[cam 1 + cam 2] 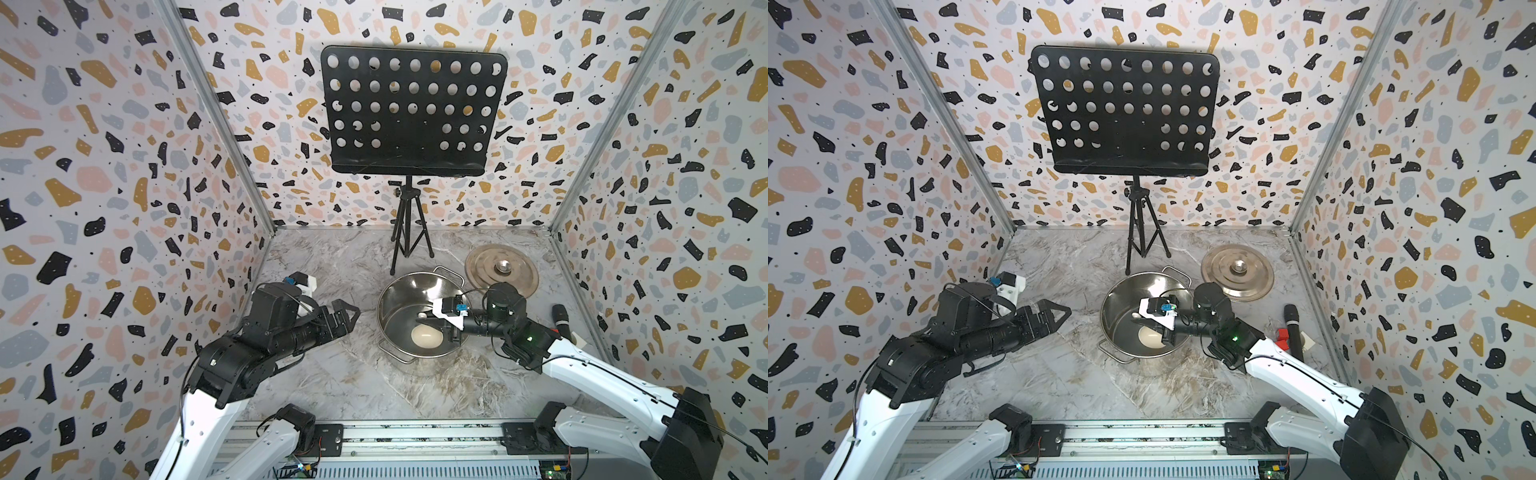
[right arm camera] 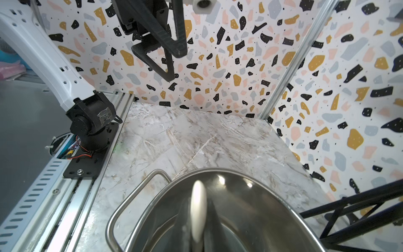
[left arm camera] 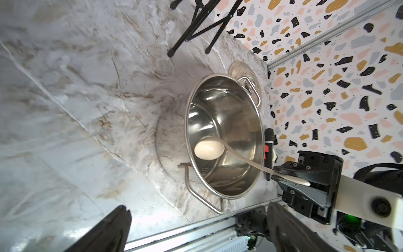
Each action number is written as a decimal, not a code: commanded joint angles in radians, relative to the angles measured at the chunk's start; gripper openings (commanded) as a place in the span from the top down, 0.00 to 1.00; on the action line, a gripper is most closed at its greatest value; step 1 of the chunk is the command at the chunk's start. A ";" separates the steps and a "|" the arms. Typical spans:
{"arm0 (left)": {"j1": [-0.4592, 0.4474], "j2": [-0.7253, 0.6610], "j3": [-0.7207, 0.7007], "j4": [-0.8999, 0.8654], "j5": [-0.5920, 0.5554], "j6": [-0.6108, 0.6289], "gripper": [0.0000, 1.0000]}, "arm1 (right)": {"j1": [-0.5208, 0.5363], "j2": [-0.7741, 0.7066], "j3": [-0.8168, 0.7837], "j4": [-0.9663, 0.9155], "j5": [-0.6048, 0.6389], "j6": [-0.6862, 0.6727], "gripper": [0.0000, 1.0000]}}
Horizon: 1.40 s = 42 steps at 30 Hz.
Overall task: Stir the soup with a spoon
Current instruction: Stir the soup in the pan with a stick, then place the spoon at the center of the board.
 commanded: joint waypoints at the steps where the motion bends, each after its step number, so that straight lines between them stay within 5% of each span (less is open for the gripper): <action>1: 0.000 -0.006 0.008 0.070 0.094 -0.184 0.00 | 0.015 -0.026 0.075 -0.061 -0.005 -0.169 1.00; 11: 0.000 -0.080 -0.233 0.567 0.149 -0.625 0.00 | 0.138 -0.157 0.146 -0.236 0.132 -0.647 1.00; 15: 0.000 -0.003 -0.214 0.655 0.249 -0.603 0.01 | 0.234 -0.191 0.117 -0.232 0.230 -0.984 1.00; 20: -0.002 0.106 -0.120 0.672 0.389 -0.473 0.05 | 0.269 -0.164 0.124 -0.226 0.249 -1.170 1.00; 24: -0.003 0.145 -0.057 0.583 0.435 -0.374 0.14 | 0.279 -0.141 0.141 -0.201 0.245 -1.232 1.00; 30: -0.041 0.199 -0.094 0.752 0.516 -0.415 0.34 | 0.282 -0.122 0.144 -0.181 0.237 -1.247 1.00; 37: -0.138 0.300 -0.068 0.826 0.559 -0.368 0.41 | 0.324 -0.129 0.153 -0.194 0.249 -1.241 1.00; 42: -0.163 0.340 -0.067 0.848 0.574 -0.355 0.60 | 0.327 -0.129 0.153 -0.188 0.256 -1.237 1.00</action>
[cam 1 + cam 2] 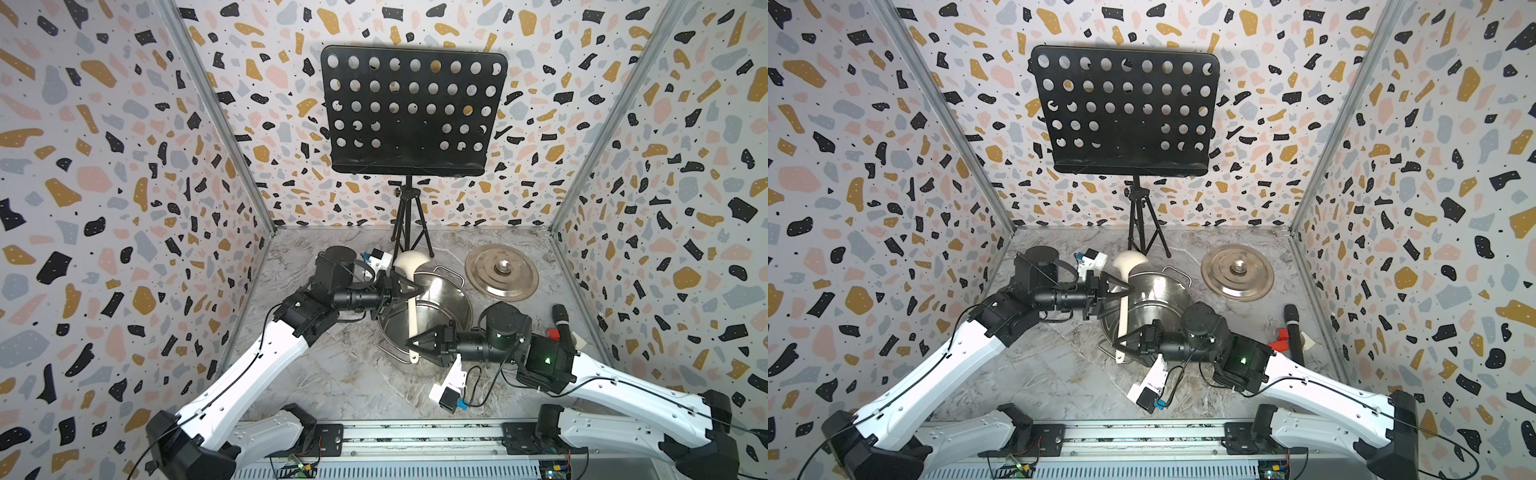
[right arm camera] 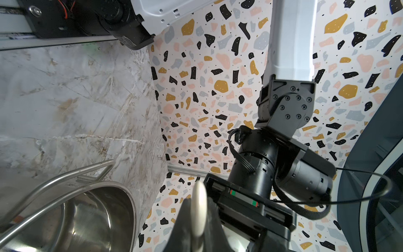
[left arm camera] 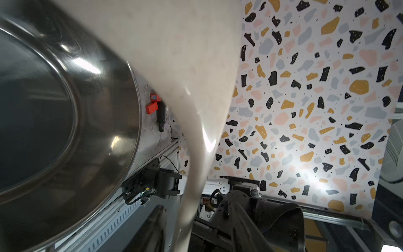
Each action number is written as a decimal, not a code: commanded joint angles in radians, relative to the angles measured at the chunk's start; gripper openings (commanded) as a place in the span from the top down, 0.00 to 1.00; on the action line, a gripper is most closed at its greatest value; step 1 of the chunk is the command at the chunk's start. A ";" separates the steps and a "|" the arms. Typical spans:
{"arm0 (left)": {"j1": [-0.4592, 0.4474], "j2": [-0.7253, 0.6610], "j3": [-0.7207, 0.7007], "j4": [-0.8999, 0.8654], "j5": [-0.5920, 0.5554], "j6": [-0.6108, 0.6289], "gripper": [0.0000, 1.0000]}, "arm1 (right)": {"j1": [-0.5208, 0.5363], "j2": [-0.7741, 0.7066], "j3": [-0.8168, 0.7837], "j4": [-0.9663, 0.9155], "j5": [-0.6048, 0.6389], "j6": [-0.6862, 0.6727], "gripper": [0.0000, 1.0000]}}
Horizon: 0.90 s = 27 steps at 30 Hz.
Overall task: Stir the soup with a spoon
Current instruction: Place the spoon at the center of the board.
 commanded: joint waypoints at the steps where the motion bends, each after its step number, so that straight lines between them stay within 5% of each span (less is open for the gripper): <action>1: -0.006 -0.002 0.027 0.088 0.030 0.029 0.65 | 0.005 -0.019 0.051 0.025 0.012 -0.005 1.00; 12: -0.011 -0.016 -0.013 0.123 0.010 0.015 1.00 | 0.005 -0.022 0.045 0.029 0.027 0.017 0.99; 14: -0.011 -0.016 -0.002 0.121 0.005 0.033 1.00 | 0.005 -0.019 0.045 0.027 0.041 0.026 0.86; 19: -0.002 -0.037 0.092 -0.097 -0.056 0.202 1.00 | 0.006 -0.039 0.019 0.038 0.158 0.100 0.33; 23: 0.090 -0.082 0.182 -0.373 -0.098 0.376 1.00 | 0.004 -0.093 -0.026 0.111 0.358 0.218 0.20; 27: 0.293 -0.145 0.222 -0.643 -0.119 0.560 1.00 | -0.063 -0.135 -0.032 0.115 0.516 0.448 0.14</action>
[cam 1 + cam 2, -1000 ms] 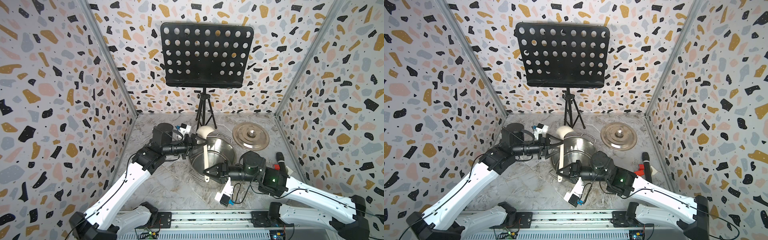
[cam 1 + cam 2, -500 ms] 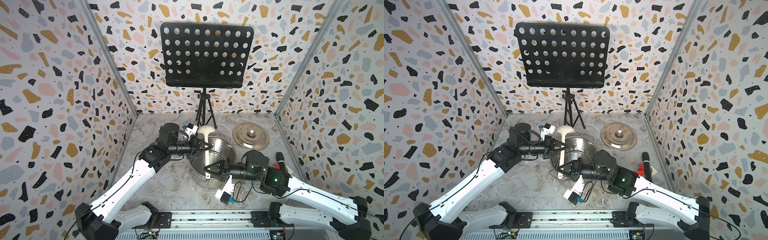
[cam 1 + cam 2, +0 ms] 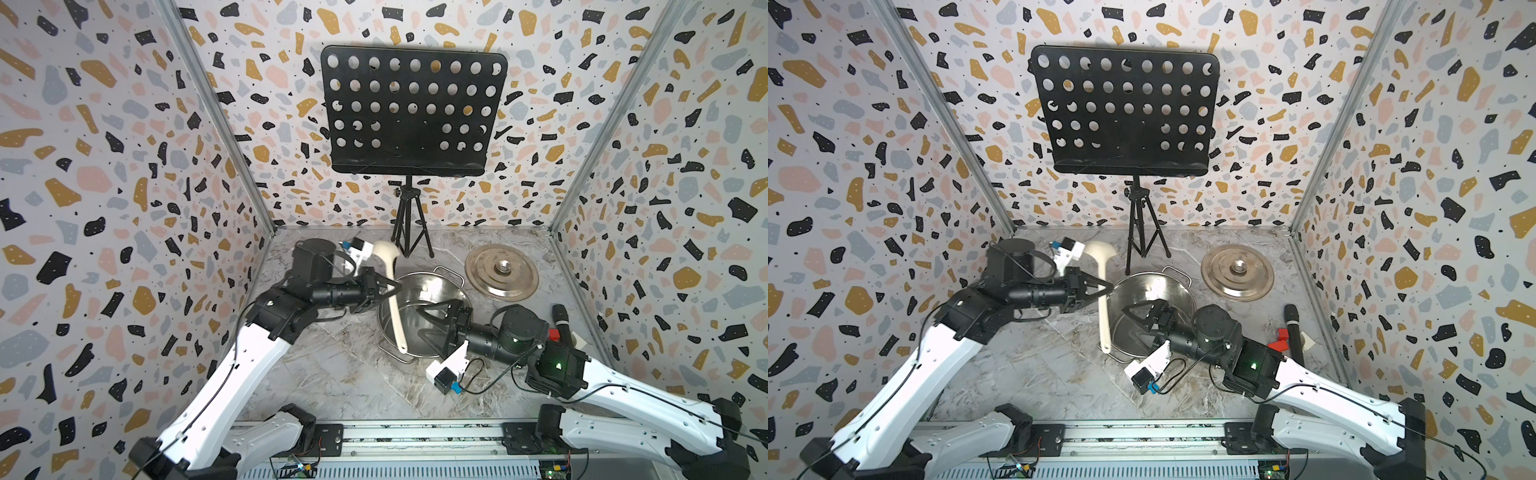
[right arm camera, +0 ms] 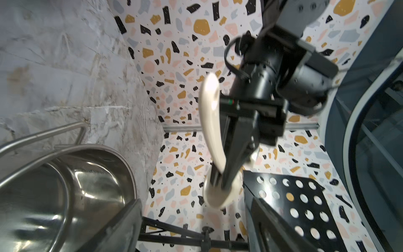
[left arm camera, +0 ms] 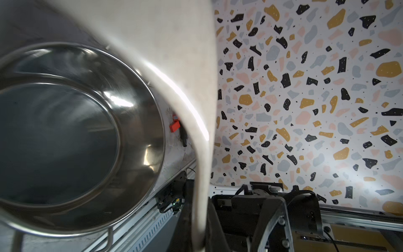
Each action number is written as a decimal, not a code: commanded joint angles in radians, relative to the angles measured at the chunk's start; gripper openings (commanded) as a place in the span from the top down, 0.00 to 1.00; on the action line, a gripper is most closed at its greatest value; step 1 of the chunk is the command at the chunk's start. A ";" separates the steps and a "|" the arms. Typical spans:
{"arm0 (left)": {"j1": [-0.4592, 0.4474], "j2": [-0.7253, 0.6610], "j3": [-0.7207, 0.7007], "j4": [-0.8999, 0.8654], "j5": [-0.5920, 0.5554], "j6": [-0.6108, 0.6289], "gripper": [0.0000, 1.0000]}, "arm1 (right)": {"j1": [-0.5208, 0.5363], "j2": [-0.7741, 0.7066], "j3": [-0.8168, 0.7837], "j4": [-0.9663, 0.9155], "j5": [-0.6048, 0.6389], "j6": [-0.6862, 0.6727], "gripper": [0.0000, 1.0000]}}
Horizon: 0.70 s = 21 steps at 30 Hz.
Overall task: Stir the soup with a spoon
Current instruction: Place the spoon at the center of the board.
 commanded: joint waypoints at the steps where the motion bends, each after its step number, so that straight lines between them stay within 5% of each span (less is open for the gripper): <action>1: 0.142 -0.046 0.060 -0.336 -0.058 0.260 1.00 | -0.089 -0.044 0.022 0.014 0.186 0.278 0.13; 5: 0.189 -0.016 0.072 -0.578 -0.331 0.462 1.00 | -0.277 -0.040 0.043 -0.093 0.207 0.578 0.09; 9: 0.189 0.050 -0.014 -0.576 -0.553 0.538 1.00 | -0.544 -0.015 0.027 -0.089 0.174 0.841 0.04; 14: 0.184 0.145 -0.205 -0.310 -0.553 0.547 1.00 | -0.812 0.060 -0.016 -0.028 0.061 1.100 0.03; 21: 0.141 0.354 -0.284 -0.040 -0.643 0.609 1.00 | -0.921 0.142 -0.099 0.072 0.077 1.222 0.01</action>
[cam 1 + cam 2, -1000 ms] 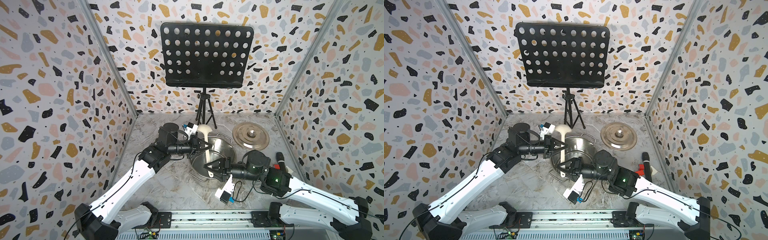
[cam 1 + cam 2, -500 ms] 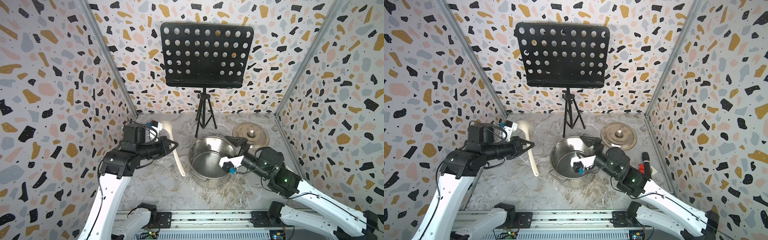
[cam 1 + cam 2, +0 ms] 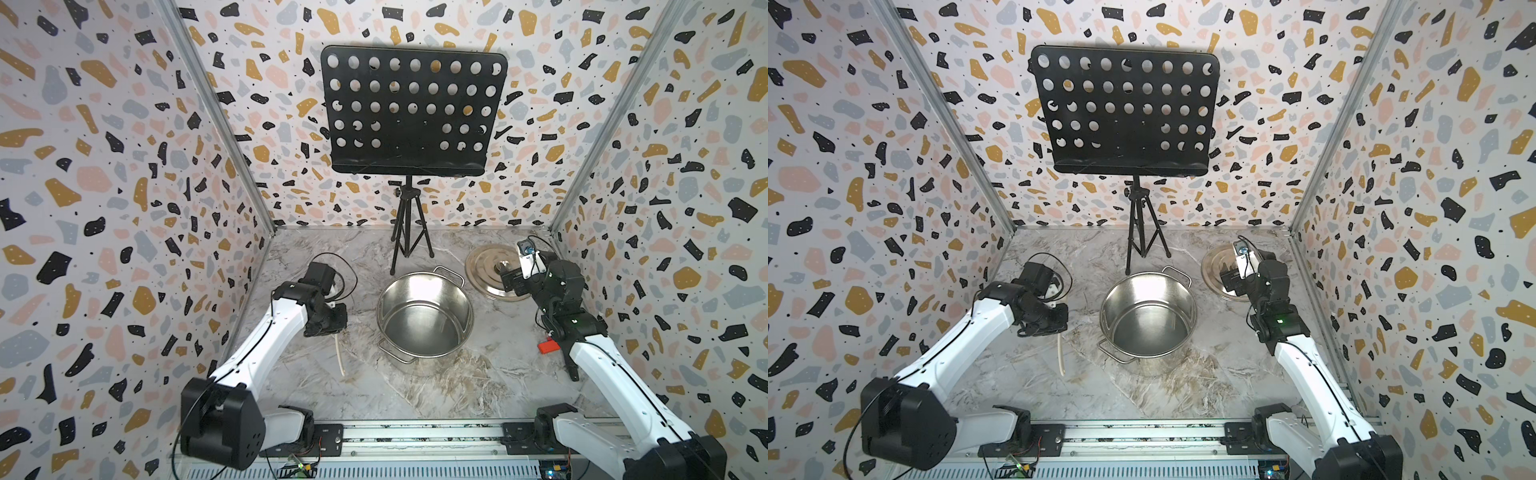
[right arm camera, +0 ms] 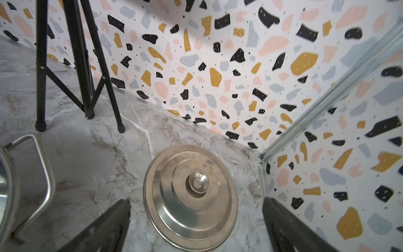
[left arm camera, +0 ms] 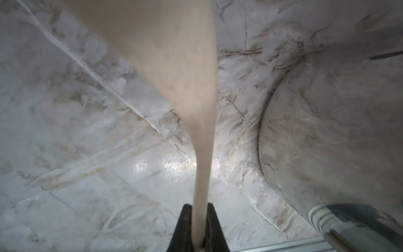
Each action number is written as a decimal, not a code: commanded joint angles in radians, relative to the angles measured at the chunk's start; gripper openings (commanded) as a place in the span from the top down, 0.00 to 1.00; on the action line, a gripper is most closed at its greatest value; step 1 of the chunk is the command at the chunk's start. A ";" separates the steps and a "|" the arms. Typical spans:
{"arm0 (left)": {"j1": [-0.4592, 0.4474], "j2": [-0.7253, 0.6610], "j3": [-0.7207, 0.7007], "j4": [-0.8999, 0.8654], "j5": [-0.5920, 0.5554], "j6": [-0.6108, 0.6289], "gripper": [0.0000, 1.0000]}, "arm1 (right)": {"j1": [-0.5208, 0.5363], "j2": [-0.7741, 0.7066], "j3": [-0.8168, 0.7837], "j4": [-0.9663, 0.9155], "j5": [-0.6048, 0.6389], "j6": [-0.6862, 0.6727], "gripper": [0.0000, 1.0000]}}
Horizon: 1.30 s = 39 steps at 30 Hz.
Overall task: Stir the soup with a spoon
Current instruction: Place the spoon at the center of the board.
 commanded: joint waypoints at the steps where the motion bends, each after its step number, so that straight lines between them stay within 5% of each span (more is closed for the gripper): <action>1: -0.012 0.082 -0.003 0.171 -0.066 0.066 1.00 | -0.035 0.010 -0.035 0.081 -0.016 0.135 0.01; 9: -0.035 0.233 -0.050 0.289 -0.080 0.002 1.00 | -0.132 0.114 -0.059 0.127 -0.061 0.253 0.00; 22: -0.054 0.365 -0.050 0.288 -0.170 -0.026 0.99 | -0.139 0.178 -0.025 0.055 -0.117 0.367 0.00; 39: -0.054 0.352 -0.074 0.305 -0.136 -0.024 0.76 | -0.139 0.257 0.048 -0.059 -0.184 0.416 0.00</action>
